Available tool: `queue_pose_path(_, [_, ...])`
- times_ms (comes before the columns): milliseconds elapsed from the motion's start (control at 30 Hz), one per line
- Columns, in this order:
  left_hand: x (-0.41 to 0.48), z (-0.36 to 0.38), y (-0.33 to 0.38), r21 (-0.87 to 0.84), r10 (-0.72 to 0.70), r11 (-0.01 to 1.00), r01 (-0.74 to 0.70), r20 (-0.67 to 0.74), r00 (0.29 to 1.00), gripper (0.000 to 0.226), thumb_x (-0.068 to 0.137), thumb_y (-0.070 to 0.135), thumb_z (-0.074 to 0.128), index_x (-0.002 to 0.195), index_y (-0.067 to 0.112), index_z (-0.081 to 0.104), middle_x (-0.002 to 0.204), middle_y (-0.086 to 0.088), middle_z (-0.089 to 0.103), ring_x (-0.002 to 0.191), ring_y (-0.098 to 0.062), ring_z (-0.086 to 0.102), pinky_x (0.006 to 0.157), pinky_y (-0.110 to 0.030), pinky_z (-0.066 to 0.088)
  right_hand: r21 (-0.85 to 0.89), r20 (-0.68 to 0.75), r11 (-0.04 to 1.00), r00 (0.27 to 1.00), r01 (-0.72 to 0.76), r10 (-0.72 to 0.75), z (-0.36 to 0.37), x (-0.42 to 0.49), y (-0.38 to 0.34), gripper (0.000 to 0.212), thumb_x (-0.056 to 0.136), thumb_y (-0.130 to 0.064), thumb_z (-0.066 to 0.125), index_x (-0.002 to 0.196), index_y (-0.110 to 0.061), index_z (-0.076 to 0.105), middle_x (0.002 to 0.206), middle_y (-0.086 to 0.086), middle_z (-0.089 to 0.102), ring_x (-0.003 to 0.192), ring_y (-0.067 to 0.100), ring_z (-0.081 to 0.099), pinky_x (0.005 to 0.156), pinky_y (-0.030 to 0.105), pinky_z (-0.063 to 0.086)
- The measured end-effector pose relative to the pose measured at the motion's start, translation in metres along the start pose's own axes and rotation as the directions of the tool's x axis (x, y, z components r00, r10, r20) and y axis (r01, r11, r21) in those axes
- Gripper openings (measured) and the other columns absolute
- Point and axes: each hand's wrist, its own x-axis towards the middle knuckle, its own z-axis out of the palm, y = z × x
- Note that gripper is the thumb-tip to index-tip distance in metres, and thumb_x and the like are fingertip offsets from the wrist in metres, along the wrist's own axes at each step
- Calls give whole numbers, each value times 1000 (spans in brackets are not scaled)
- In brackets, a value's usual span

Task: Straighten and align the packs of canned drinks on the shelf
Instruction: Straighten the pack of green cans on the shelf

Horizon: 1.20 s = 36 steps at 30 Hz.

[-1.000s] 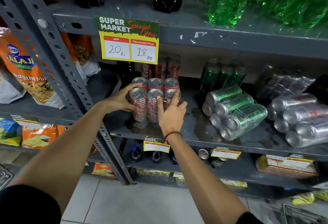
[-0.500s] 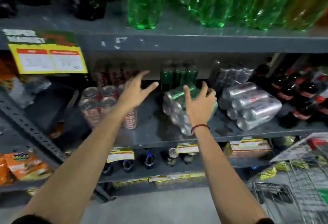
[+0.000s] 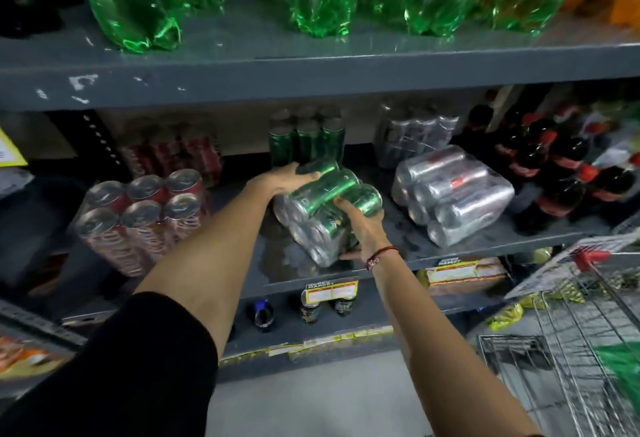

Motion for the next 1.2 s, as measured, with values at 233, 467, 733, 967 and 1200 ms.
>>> queue_pose_path(233, [-20,11,-22,-93,105,989,-118,-137,985,84,84,64,43,149,21,12,155,-10,26,140,-29,30,113,-40,28,-104,45,970,976,218,-214,-16,3,-6,122,37,-61,81,142,-38,24,138,3,49,121,31,52,78,56,57])
queue_pose_path(467, [-67,54,-46,-186,172,946,-264,-401,900,96,81,61,51,147,30,-12,149,-20,34,131,-35,41,104,-43,35,-377,320,670,769,639,-553,-36,-1,-19,111,66,-47,80,148,-40,6,148,-1,41,111,20,55,103,36,44])
queue_pose_path(733, [-98,105,-49,-264,83,926,-269,-554,828,104,80,46,63,138,36,-24,152,-19,27,124,-39,47,98,-47,41,-396,369,505,636,767,-677,-47,2,19,106,68,-39,83,143,-50,9,157,-6,25,143,13,28,116,45,30])
queue_pose_path(967, [-109,104,-44,-150,71,972,-182,-548,833,103,76,63,51,135,35,-29,156,-18,17,107,-48,58,81,-55,51,-353,365,499,608,791,-705,-52,5,19,106,65,-50,80,138,-60,4,158,-6,24,144,12,26,117,41,29])
queue_pose_path(1200, [-117,112,10,-358,-118,929,-92,-523,844,94,80,65,50,145,39,-14,149,-23,-34,139,-54,5,113,-59,20,-365,438,553,662,749,-608,-39,5,-51,75,85,-53,58,148,-36,21,155,3,30,139,15,29,113,37,27])
